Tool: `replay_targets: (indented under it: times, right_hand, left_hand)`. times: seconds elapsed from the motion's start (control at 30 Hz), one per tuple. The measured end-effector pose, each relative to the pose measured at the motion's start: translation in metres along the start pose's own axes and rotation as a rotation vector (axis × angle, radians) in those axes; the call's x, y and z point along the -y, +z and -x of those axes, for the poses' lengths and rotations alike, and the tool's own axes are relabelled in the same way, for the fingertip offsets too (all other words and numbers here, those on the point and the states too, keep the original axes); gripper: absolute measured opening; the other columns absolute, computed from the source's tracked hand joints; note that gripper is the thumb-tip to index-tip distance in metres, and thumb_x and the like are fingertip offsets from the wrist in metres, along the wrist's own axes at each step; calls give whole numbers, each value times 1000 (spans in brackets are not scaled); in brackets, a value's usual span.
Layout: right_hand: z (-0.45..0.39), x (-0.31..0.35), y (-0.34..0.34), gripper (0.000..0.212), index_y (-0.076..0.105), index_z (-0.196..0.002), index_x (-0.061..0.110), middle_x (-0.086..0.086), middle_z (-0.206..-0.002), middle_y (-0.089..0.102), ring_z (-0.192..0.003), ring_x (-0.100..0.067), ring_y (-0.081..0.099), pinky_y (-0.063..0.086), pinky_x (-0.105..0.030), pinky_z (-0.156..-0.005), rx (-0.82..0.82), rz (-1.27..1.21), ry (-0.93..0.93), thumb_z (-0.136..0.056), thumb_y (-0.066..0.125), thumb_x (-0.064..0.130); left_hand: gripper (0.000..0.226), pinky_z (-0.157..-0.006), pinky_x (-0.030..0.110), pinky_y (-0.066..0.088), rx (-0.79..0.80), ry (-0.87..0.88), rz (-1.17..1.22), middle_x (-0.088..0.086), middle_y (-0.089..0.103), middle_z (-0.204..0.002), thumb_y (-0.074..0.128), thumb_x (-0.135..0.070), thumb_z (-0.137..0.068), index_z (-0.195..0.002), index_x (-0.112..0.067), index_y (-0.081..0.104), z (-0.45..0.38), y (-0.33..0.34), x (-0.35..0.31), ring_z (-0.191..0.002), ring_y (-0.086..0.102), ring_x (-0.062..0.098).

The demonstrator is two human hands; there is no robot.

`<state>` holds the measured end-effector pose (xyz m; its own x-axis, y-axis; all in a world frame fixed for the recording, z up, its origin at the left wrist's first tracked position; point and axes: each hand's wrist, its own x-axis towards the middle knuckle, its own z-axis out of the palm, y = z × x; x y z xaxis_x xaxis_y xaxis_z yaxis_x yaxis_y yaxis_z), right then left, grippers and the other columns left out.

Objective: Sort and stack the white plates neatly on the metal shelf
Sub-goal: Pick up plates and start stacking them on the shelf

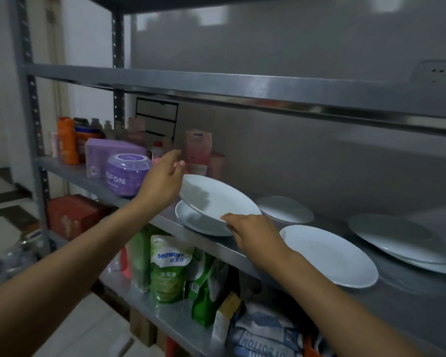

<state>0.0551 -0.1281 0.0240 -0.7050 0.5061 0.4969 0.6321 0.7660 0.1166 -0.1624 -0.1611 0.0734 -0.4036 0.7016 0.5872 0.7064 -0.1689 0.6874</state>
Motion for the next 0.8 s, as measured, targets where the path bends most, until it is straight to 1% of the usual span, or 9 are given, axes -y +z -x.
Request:
replay_targets:
  times: [0.07, 0.13, 0.3, 0.37, 0.43, 0.53, 0.63, 0.7, 0.8]
  right_hand:
    - [-3, 6, 5, 20, 59, -93, 16, -8, -78, 68, -71, -32, 60, 40, -35, -56, 44, -11, -2, -82, 48, 4]
    - [-7, 9, 8, 18, 59, -90, 14, -10, -76, 66, -69, -32, 58, 34, -33, -55, 69, -13, 9, -82, 47, 2]
    - [-18, 9, 15, 15, 49, -76, 18, -10, -72, 63, -69, -34, 56, 43, -36, -58, 125, -42, 38, -77, 49, 3]
    - [-20, 10, 17, 20, 44, -72, 22, -11, -72, 62, -69, -34, 55, 45, -37, -60, 132, -85, 58, -78, 48, 3]
    - [-22, 11, 19, 20, 45, -70, 21, -12, -72, 61, -70, -33, 54, 46, -39, -61, 137, -140, 81, -79, 46, 3]
    - [-23, 12, 22, 18, 57, -81, 17, -10, -79, 65, -76, -31, 56, 48, -39, -64, 138, -208, 111, -84, 44, 5]
    - [-21, 13, 24, 22, 60, -94, 14, -11, -92, 67, -84, -30, 57, 47, -38, -70, 157, -262, 131, -87, 41, 8]
    - [-19, 13, 28, 30, 63, -101, 11, -12, -98, 68, -88, -31, 58, 49, -40, -75, 179, -285, 137, -84, 39, 7]
    - [-18, 11, 33, 36, 64, -101, 9, -13, -100, 68, -90, -33, 59, 51, -44, -77, 209, -314, 154, -79, 35, 12]
  left_hand:
    - [42, -109, 36, 31, 64, 108, -113, 5, 40, -149, 38, -27, -102, -142, -15, 41, 2, -10, 9, -136, 37, 22]
    - [43, -109, 35, 29, 150, 183, -212, 4, 36, -151, 38, -26, -102, -143, -16, 39, 6, -15, 16, -138, 34, 21]
    - [47, -112, 28, 21, 287, 351, -431, 2, 31, -154, 33, -32, -102, -147, -17, 33, 17, -12, 29, -142, 26, 16]
    - [47, -114, 28, 17, 326, 380, -462, 3, 31, -154, 33, -31, -102, -147, -15, 33, 18, -7, 36, -143, 23, 16]
    - [48, -116, 31, 15, 358, 380, -479, 2, 29, -155, 31, -32, -103, -148, -16, 31, 19, -2, 42, -145, 19, 15]
    - [49, -116, 31, 14, 384, 361, -475, 0, 27, -156, 30, -34, -103, -149, -19, 28, 19, 4, 47, -145, 16, 12]
    - [49, -116, 31, 14, 396, 352, -467, 0, 27, -156, 30, -34, -103, -149, -18, 29, 17, 9, 47, -145, 17, 12]
    - [48, -115, 30, 18, 398, 366, -474, 1, 29, -155, 30, -34, -103, -148, -17, 31, 17, 13, 46, -144, 19, 13]
    - [46, -112, 31, 27, 382, 421, -524, 3, 34, -153, 32, -32, -102, -145, -16, 36, 17, 20, 42, -142, 26, 15]
